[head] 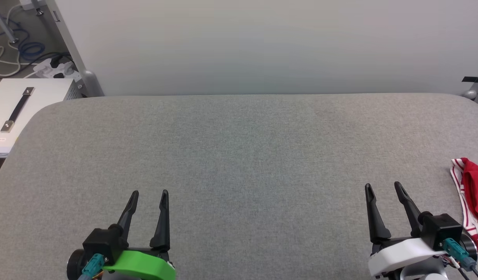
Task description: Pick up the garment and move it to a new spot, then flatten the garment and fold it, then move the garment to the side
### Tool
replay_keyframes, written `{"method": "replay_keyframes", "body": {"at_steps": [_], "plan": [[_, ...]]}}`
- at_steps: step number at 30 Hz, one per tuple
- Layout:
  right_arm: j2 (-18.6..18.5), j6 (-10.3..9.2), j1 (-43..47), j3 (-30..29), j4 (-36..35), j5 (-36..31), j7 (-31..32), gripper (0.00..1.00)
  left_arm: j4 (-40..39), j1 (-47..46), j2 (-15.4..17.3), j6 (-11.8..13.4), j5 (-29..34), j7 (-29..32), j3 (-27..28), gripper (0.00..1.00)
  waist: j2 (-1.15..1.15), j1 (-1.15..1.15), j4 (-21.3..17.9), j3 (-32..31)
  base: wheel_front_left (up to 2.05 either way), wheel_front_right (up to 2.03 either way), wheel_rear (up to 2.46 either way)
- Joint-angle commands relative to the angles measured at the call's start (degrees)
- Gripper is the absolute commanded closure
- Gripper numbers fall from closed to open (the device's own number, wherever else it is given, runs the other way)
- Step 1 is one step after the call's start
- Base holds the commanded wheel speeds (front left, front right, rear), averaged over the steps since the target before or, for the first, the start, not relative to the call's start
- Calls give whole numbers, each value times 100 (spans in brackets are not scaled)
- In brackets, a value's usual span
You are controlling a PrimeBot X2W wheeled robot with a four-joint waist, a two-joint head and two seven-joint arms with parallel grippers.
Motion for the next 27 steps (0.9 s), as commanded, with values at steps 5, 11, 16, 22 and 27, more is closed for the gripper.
{"method": "replay_keyframes", "body": {"at_steps": [5,11,16,22,27], "plan": [[45,-6,-17,-12,24,-6,-41,0,42,58,-42,-16,-32,-34,-40,0,0,0,-1,10,0,0,0],[48,-6,-27,-10,30,-2,-45,0,68,56,-45,-16,-52,-34,-59,0,0,0,-6,11,0,0,0],[27,0,-2,-17,13,0,4,100,35,-4,-2,2,-44,11,-113,100,0,0,-10,18,0,0,0],[28,0,-7,-22,-17,-30,65,100,11,-20,-3,33,9,72,-99,100,0,0,-15,26,0,0,0],[29,-1,-11,-25,-45,-60,123,100,-11,-35,-5,62,59,130,-86,100,0,0,-19,33,0,0,0]]}}
